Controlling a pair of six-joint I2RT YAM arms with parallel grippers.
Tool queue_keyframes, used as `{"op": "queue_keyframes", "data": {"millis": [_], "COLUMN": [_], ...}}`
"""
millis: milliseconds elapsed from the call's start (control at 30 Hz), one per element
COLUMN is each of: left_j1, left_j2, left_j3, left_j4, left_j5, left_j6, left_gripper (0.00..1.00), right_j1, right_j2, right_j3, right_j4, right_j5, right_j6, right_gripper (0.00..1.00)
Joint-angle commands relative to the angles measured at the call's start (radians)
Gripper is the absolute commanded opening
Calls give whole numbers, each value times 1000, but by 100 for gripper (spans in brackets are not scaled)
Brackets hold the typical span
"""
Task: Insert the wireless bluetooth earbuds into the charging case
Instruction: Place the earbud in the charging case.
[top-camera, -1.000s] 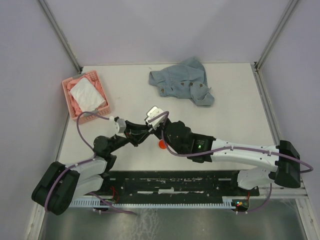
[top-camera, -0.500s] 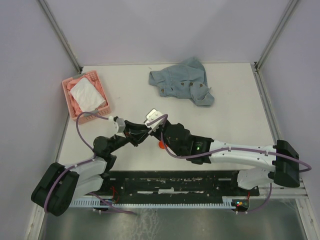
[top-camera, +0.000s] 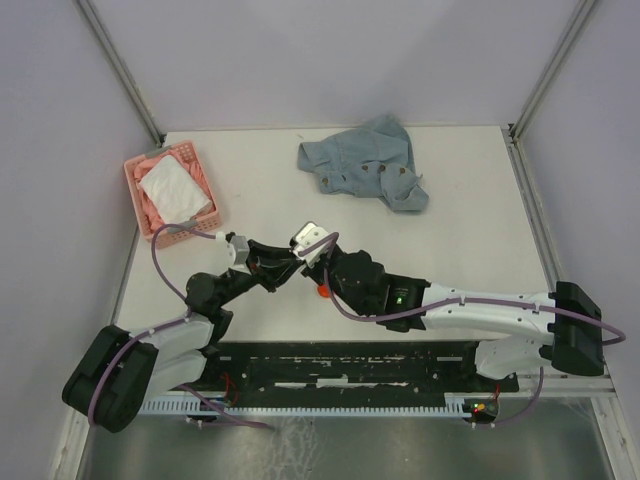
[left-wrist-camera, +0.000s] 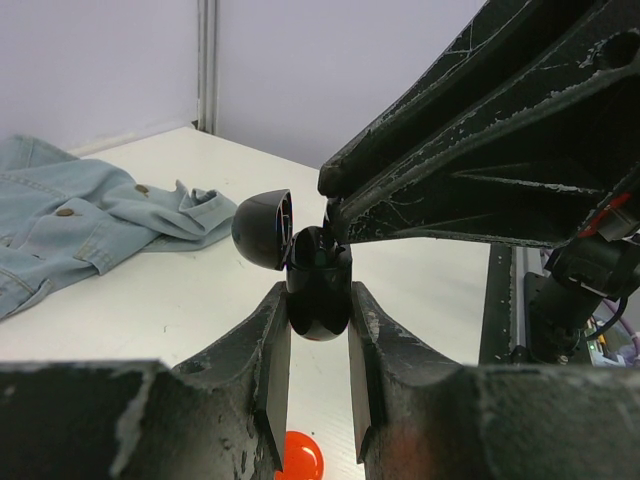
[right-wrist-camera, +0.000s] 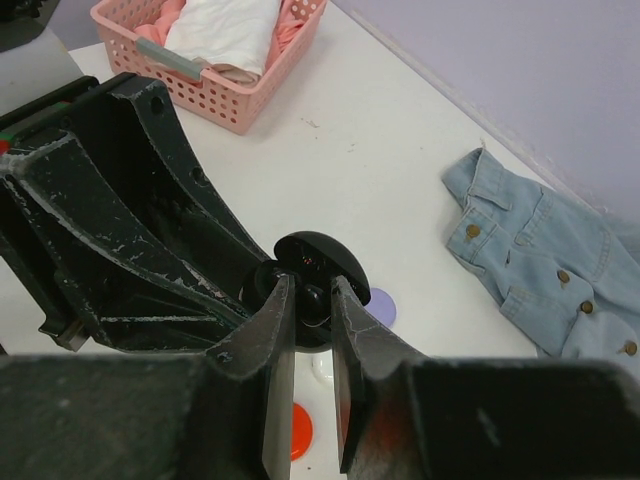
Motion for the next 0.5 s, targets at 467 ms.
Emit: {"op": "queue_keyframes", "data": {"millis": [467], "left_j1": [0], "left_j2": [-14], "left_j3": [3], "left_j4": [51], "left_j5": [-41], "left_j6": [7], "left_gripper": [3], "right_j1": [4], "right_j2": [-83], "right_j3": [-7], "right_j4": [-7], "right_j5": [-12], "right_j6": [52], "right_gripper": [43]}}
